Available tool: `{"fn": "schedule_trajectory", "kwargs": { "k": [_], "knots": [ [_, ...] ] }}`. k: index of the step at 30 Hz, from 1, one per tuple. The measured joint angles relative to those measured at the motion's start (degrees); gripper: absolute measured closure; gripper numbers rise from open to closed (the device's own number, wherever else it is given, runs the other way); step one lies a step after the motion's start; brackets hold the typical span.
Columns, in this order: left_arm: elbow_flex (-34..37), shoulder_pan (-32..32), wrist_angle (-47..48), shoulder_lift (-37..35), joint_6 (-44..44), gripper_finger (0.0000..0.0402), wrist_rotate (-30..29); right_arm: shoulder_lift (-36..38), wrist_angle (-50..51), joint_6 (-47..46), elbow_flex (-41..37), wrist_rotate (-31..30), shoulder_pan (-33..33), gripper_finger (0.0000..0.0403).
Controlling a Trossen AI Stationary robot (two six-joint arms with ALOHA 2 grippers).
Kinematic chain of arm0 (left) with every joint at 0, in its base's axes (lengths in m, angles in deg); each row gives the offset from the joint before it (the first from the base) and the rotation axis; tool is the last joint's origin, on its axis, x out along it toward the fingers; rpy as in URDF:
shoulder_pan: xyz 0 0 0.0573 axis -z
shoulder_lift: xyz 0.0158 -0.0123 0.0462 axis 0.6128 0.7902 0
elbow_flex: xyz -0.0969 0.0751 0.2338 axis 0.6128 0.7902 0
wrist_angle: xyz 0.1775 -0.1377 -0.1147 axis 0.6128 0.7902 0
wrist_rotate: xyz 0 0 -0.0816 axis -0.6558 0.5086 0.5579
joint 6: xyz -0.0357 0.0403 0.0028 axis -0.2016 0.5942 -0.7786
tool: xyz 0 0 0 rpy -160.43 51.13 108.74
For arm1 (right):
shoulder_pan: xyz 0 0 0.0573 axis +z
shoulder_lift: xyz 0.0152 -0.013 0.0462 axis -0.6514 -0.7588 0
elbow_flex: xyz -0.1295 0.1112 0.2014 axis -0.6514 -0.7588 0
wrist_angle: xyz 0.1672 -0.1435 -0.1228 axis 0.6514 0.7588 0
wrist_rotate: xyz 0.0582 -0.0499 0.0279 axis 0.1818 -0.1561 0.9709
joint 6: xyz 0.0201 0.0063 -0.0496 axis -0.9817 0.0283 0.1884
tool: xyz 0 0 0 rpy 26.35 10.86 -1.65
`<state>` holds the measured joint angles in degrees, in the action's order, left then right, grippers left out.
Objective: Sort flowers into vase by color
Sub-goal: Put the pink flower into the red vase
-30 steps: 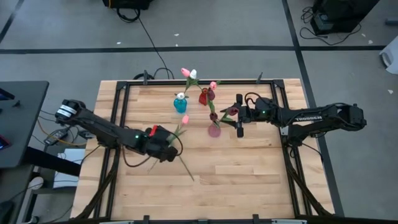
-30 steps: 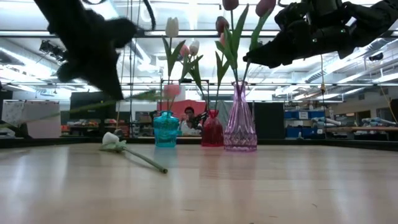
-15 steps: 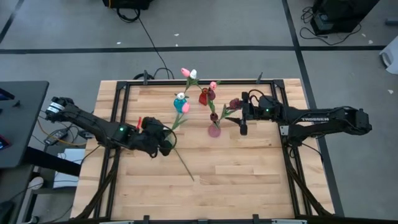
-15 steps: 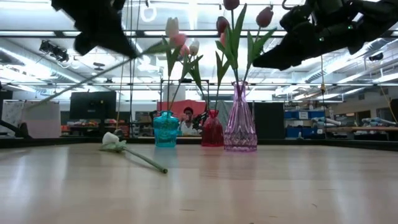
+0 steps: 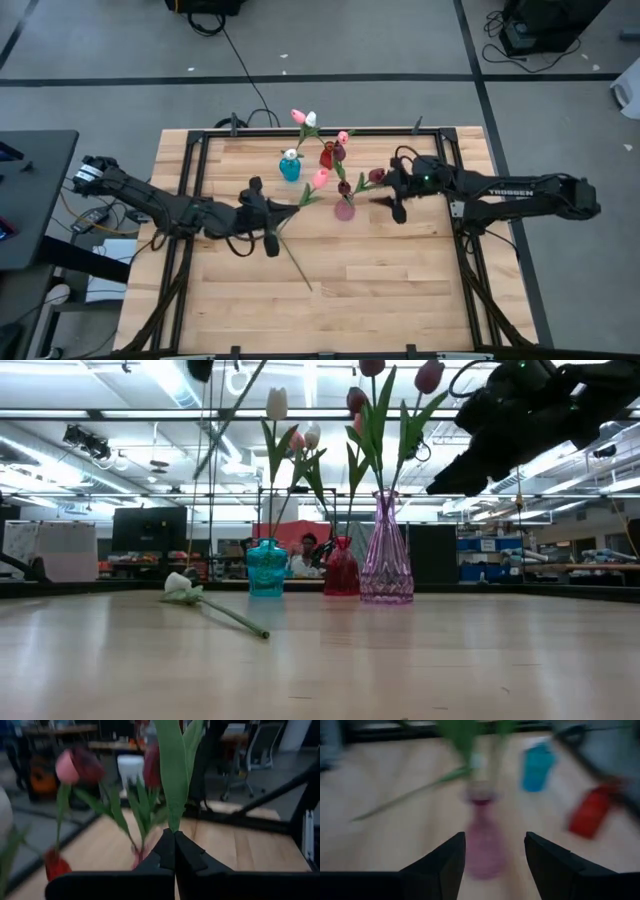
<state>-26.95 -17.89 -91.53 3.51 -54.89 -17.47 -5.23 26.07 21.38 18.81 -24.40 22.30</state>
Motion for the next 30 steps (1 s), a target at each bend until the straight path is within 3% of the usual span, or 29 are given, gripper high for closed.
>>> {"fn": "schedule_trajectory", "kwargs": {
  "k": [3, 5, 12, 21, 25, 30],
  "knots": [
    [0.0, -0.5, -4.8, 0.1, 5.0, 0.0401, 0.8, -0.1, 0.8, -3.9, 0.0, 5.4, 3.0, 0.0193],
    [0.0, -0.5, -6.2, 0.3, 6.8, 0.0401, 1.6, -0.5, -0.9, -5.8, 0.0, 5.3, 6.1, 0.0195],
    [0.0, -1.4, -15.2, 7.6, 8.6, 0.0401, 2.4, -6.1, -18.6, -10.0, 0.0, -6.1, 20.0, 0.0202],
    [0.0, -1.9, -35.7, 22.0, 9.3, 0.0401, 4.1, -13.4, -33.8, -10.3, 0.0, -22.7, 30.2, 0.0202],
    [0.0, -1.9, -43.0, 27.5, 7.0, 0.0401, 5.2, -16.8, -37.9, -8.0, 0.0, -26.9, 32.9, 0.0202],
    [-0.1, -1.9, -48.9, 32.4, 5.8, 0.0401, 5.5, -20.1, -39.0, -7.4, 1.6, -27.7, 34.2, 0.0203]
  ]
}}
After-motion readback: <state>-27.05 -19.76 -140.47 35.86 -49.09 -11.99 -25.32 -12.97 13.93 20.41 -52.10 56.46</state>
